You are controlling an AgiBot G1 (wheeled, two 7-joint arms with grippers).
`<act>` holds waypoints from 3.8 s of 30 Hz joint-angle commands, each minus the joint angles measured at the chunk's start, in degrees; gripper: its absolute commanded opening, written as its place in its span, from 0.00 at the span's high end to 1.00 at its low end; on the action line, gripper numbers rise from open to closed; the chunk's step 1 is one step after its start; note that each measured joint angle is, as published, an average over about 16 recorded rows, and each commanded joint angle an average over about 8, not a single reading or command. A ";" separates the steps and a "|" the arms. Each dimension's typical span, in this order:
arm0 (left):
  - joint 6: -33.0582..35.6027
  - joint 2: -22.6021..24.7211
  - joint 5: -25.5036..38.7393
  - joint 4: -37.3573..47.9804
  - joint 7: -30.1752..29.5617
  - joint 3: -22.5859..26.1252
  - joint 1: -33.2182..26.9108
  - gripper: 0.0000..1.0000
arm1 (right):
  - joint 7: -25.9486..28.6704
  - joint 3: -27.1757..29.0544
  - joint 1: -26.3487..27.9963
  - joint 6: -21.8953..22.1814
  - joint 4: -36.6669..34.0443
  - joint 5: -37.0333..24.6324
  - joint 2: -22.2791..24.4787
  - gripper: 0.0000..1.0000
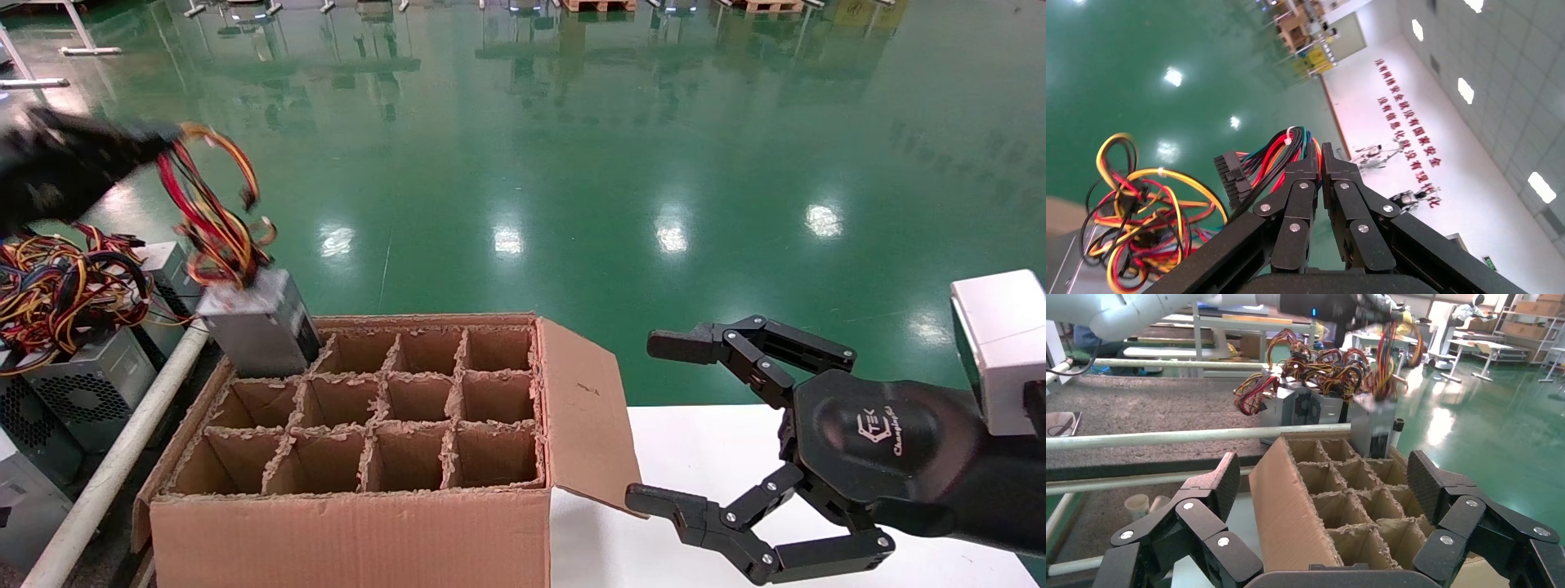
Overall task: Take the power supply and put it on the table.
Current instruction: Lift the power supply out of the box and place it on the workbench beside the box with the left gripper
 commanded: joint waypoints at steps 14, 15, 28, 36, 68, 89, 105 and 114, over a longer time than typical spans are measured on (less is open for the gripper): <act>6.58 -9.35 4.25 0.19 -3.92 -0.67 -14.13 1.00 | 0.00 0.00 0.00 0.00 0.00 0.00 0.00 0.00; 7.09 -9.94 4.35 0.67 -4.12 -0.86 -15.16 1.00 | 0.00 0.00 0.00 0.00 0.00 0.00 0.00 0.00; 13.92 -16.77 8.49 6.50 -6.08 -1.76 -28.36 1.00 | 0.00 0.00 0.00 0.00 0.00 0.00 0.00 0.00; 23.08 -23.14 9.88 6.36 -7.39 -1.77 -33.67 1.00 | 0.00 0.00 0.00 0.00 0.00 0.00 0.00 0.00; 34.83 -40.14 10.41 5.48 -15.27 4.86 -35.32 1.00 | 0.00 0.00 0.00 0.00 0.00 0.00 0.00 0.00; 29.32 -43.09 -1.68 8.01 -6.84 26.18 -36.64 1.00 | 0.00 0.00 0.00 0.00 0.00 0.00 0.00 0.00; 14.27 -46.62 -15.08 -0.23 -1.34 48.90 -38.09 1.00 | 0.00 0.00 0.00 0.00 0.00 0.00 0.00 0.00; 8.97 -48.71 -19.73 -4.65 1.83 56.19 -39.22 0.32 | 0.00 0.00 -0.01 0.01 -0.01 0.01 0.01 0.00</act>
